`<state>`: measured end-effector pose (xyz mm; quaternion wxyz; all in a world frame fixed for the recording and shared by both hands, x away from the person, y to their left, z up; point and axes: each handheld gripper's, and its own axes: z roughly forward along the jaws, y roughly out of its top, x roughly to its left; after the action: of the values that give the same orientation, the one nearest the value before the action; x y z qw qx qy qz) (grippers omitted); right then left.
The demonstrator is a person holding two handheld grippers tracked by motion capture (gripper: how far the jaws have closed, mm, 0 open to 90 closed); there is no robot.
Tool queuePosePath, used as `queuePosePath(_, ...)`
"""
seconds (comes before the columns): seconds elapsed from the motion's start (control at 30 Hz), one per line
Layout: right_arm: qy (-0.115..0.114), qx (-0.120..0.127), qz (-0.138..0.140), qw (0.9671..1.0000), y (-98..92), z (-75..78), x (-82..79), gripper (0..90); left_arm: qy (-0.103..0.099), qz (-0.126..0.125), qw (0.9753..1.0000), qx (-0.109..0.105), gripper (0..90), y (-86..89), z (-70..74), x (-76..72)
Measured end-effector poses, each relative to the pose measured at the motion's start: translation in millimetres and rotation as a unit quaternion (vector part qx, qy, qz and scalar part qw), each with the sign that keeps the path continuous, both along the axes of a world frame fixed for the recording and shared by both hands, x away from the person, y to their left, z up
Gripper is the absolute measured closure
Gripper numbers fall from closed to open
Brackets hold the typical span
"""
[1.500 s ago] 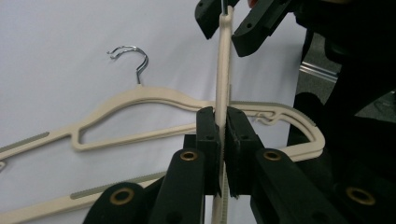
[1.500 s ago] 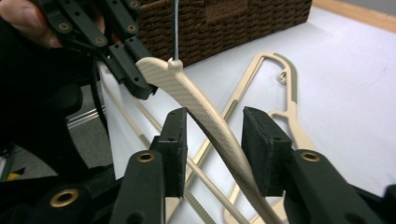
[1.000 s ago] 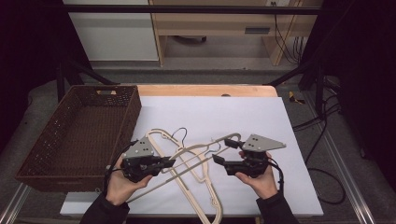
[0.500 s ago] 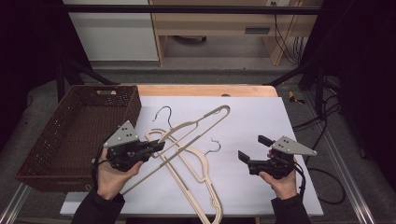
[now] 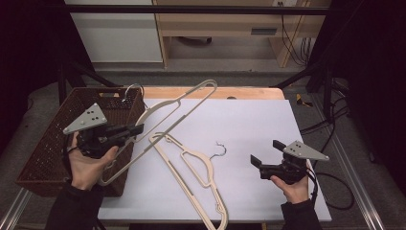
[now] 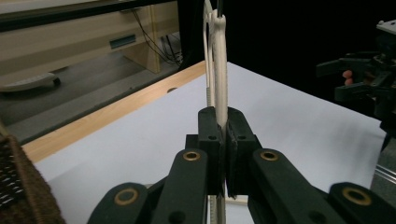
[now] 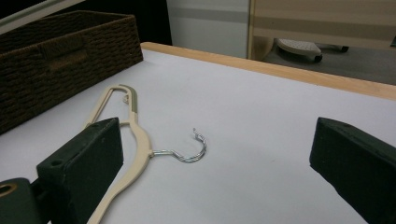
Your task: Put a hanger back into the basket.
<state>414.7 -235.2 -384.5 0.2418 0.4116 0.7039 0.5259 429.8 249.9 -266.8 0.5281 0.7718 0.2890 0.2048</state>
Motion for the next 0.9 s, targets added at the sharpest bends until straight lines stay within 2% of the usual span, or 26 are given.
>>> queuePosePath(0.13,-0.001,-0.002,-0.003,1.0,-1.6,0.5,-0.4,3.0,0.0,0.007,1.0,0.002,86.6,14.3,6.0,6.6)
queuePosePath(0.23,-0.002,-0.006,-0.002,1.0,-2.5,1.0,-0.4,2.9,-0.004,0.017,0.9998,0.011,86.6,29.3,11.0,13.3)
queuePosePath(0.3,-0.003,-0.006,-0.002,1.0,-2.7,0.8,-0.2,2.9,-0.003,0.02,0.9997,0.011,86.6,32.3,11.4,14.7)
queuePosePath(0.4,-0.004,-0.007,-0.003,1.0,-3.0,0.8,-0.1,2.9,-0.001,0.026,0.9996,0.014,86.6,47.3,12.8,23.5)
queuePosePath(0.5,-0.004,-0.007,-0.004,1.0,-3.4,1.2,-0.5,2.9,-0.005,0.038,0.9989,0.027,86.6,59.5,12.7,30.5)
queuePosePath(0.73,-0.004,-0.006,-0.006,1.0,-3.8,1.2,-0.3,2.9,-0.006,0.061,0.9976,0.032,86.6,94.1,8.6,43.7)
queuePosePath(0.9,-0.002,-0.008,-0.005,1.0,-2.3,0.8,0.1,2.8,0.006,0.073,0.9968,0.031,86.6,117.1,3.7,49.4)
